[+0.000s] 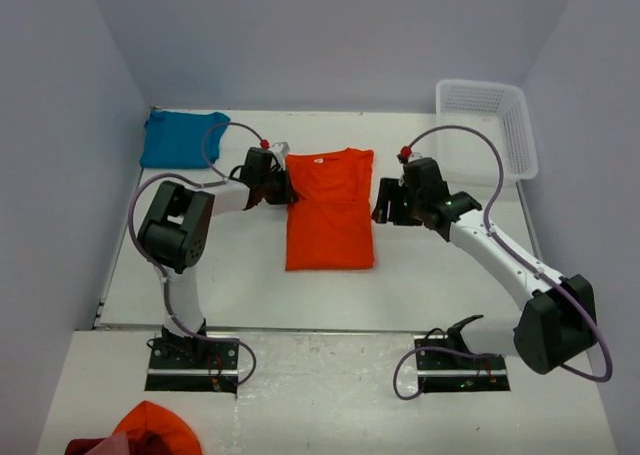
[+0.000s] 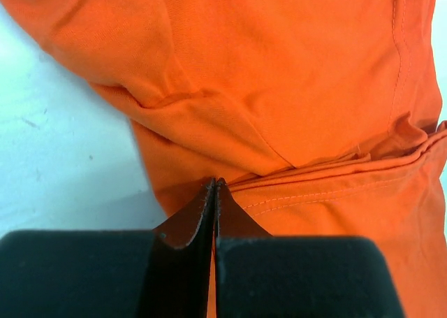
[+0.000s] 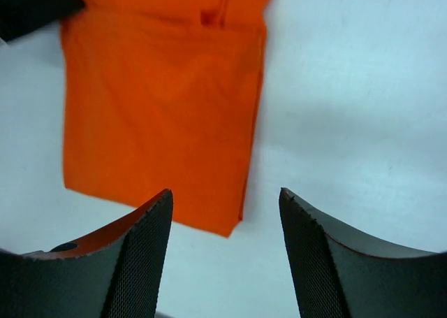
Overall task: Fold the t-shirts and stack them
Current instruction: Fold the folded rectangular tshirt in 1/3 of the way
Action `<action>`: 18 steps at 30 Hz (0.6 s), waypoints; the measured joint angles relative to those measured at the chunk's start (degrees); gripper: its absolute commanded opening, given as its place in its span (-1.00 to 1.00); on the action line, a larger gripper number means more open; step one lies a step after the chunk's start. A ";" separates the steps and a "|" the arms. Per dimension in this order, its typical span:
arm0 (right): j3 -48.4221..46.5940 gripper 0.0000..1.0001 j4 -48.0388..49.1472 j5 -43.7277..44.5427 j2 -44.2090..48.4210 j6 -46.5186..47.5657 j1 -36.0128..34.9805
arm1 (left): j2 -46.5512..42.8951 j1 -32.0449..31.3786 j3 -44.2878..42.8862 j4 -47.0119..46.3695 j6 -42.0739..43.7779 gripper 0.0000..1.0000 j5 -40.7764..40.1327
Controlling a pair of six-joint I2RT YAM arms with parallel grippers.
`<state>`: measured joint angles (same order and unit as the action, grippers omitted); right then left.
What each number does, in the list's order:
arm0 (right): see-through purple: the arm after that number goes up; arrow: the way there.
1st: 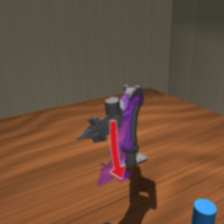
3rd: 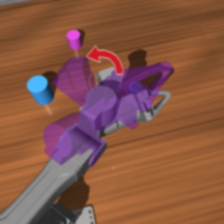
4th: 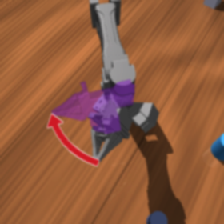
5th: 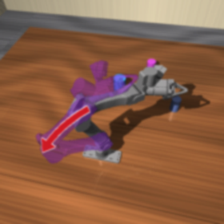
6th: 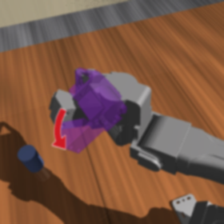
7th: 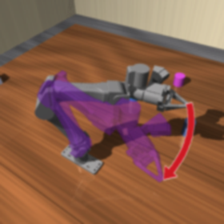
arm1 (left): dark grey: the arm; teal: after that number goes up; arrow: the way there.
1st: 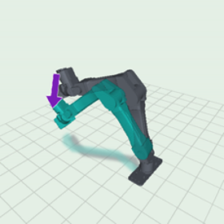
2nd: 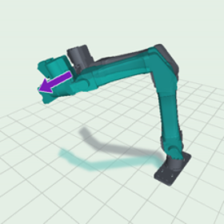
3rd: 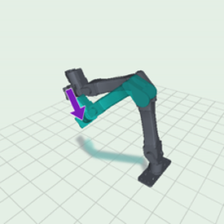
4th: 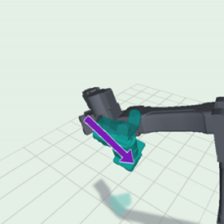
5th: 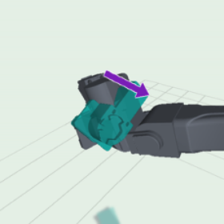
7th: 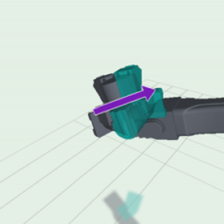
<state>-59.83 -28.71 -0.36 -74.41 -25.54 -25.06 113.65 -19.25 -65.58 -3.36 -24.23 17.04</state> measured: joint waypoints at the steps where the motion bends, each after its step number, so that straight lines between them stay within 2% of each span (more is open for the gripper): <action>1: 1.84 0.28 0.15 -1.33 0.15 -0.42 0.02 | -0.48 0.00 0.68 -0.15 0.00 -1.00 -0.13; 7: 14.60 0.28 1.57 -6.05 -1.01 -3.21 0.00 | -3.89 0.00 3.52 0.98 -0.04 -1.00 -1.05; 18: 22.99 0.26 12.70 -11.91 -1.16 -8.46 0.28 | -16.02 -0.44 4.81 3.80 -0.17 -1.00 -1.92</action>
<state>-36.84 -16.01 -12.27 -75.57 -34.00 -24.77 97.62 -19.68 -60.77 0.45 -24.40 15.11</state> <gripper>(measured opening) 0.634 0.002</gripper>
